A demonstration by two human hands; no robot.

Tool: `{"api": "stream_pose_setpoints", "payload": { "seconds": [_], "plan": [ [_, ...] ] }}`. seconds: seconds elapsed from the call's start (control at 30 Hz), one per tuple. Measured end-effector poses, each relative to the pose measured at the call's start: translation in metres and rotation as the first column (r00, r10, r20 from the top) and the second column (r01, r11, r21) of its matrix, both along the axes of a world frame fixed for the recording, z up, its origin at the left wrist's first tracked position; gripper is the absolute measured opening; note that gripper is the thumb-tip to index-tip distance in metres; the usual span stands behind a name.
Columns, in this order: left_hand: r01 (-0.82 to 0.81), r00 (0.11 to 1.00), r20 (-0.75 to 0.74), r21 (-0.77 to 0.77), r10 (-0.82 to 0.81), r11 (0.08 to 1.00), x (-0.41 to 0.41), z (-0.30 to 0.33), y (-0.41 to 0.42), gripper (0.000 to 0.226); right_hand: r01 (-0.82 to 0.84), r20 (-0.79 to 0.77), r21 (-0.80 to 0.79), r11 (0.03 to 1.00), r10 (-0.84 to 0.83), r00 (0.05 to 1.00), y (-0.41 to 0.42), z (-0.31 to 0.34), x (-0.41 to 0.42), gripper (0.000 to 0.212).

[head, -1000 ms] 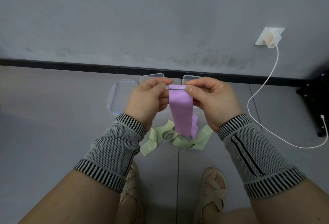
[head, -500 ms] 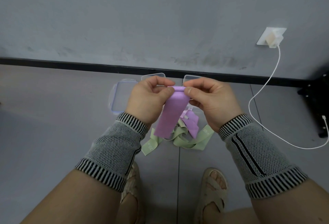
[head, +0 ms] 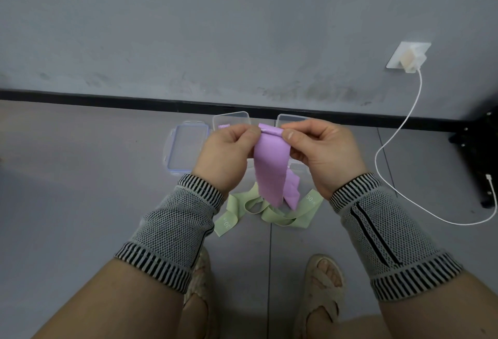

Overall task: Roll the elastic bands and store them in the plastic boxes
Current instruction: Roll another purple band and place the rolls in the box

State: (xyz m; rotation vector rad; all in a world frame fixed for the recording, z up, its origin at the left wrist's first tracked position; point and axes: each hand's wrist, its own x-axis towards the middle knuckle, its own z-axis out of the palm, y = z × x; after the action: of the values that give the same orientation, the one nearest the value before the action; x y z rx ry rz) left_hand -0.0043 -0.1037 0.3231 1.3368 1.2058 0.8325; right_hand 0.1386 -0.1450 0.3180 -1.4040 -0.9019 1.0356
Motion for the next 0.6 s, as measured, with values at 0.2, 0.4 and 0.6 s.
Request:
{"api": "stream_pose_setpoints", "payload": {
  "seconds": [0.2, 0.4, 0.6],
  "plan": [
    [-0.013, 0.999, -0.039, 0.031, 0.014, 0.999, -0.0025, -0.0011, 0.0015, 0.019, 0.026, 0.074, 0.035, 0.999, -0.028, 0.997, 0.0, -0.0007, -0.0031, 0.017],
    [-0.074, 0.997, -0.01, 0.026, 0.074, 0.997, -0.0036, -0.0014, 0.0028, 0.012, 0.011, 0.113, 0.05, 0.999, -0.016, 0.993, -0.0012, 0.0011, -0.0066, 0.024],
    [-0.05, 0.996, 0.078, -0.023, 0.052, 0.998, -0.0049, 0.002, 0.0015, 0.009, -0.017, 0.091, 0.038, 0.999, 0.013, 0.996, -0.0011, 0.0015, -0.0074, 0.026]
  ]
}}
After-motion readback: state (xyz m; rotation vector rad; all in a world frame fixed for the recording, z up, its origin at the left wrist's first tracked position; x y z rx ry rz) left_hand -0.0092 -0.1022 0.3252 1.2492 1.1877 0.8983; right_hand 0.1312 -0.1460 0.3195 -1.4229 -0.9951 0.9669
